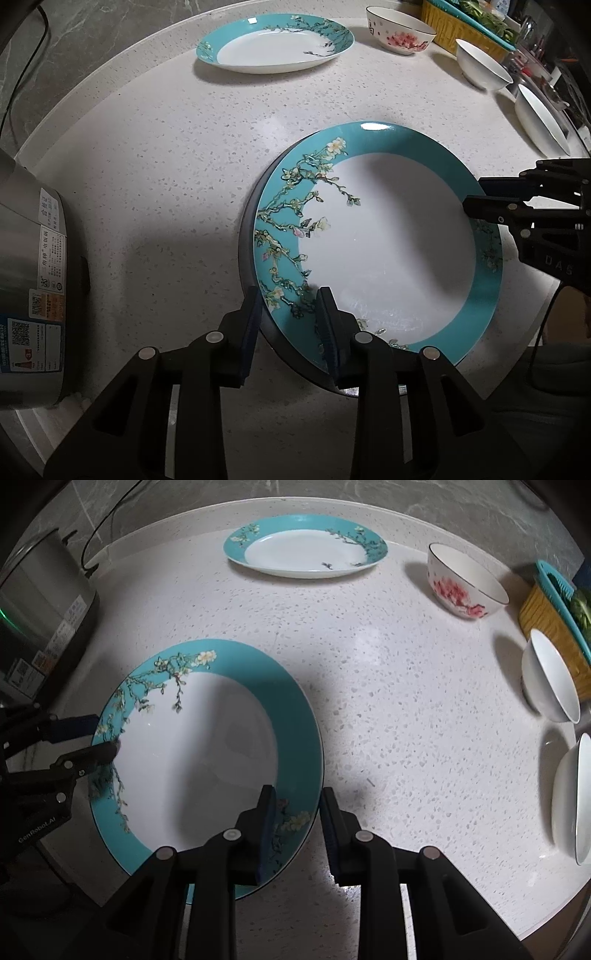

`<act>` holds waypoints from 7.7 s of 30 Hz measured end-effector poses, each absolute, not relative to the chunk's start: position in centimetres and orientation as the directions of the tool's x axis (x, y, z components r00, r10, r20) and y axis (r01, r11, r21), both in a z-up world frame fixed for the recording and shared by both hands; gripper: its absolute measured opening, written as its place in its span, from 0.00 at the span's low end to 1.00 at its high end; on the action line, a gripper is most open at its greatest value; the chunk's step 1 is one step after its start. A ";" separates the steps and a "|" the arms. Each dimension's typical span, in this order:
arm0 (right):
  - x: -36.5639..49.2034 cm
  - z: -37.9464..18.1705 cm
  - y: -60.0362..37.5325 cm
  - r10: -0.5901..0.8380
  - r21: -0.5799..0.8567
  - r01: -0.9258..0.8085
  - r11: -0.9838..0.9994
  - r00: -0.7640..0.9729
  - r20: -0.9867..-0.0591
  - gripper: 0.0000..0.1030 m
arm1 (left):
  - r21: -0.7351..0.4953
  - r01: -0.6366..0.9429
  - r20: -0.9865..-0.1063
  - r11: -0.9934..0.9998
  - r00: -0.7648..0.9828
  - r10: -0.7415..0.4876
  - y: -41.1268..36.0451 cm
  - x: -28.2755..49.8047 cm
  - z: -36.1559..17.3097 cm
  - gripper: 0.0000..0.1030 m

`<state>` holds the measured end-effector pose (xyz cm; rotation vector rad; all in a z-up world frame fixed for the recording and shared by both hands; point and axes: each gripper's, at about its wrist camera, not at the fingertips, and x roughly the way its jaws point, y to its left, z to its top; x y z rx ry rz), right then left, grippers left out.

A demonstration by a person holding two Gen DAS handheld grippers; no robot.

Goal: Organize plates and bowls
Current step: 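Open both grippers and withdraw from the stacked plates, then move both grippers to the large teal blossom plate rim, then close both grippers on the rim of the large teal plate, then lift the large teal plate with both grippers onto the plate stack by the rice cooker, then open both grippers and withdraw from the stacked teal plates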

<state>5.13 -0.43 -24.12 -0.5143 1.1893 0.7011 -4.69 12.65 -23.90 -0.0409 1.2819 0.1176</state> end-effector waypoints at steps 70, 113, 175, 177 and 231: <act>30.0 -25.6 5.6 0.631 0.563 -0.369 0.740 0.087 -0.771 0.51 | -0.362 -0.351 -0.908 0.863 0.343 -0.241 33.1 26.9 -27.1 0.53; 28.2 -22.2 6.3 0.494 0.366 -0.487 0.793 0.162 -0.854 0.16 | -0.198 -0.321 -0.916 0.926 0.397 -0.058 31.2 24.8 -21.7 0.17; 6.4 -17.9 -2.2 0.485 0.256 -0.579 0.774 0.284 -0.827 0.15 | -0.228 -0.233 -0.877 0.945 0.471 -0.095 20.3 -3.2 -18.8 0.18; 5.8 -18.1 -2.5 0.485 0.252 -0.579 0.776 0.291 -0.824 0.15 | -0.215 -0.225 -0.877 0.951 0.474 -0.086 19.9 -3.7 -18.9 0.18; -0.2 -24.1 -4.2 0.434 0.068 -0.606 0.792 0.482 -0.761 0.25 | -0.062 -0.018 -0.850 0.998 0.524 -0.044 15.5 -6.6 -25.6 0.28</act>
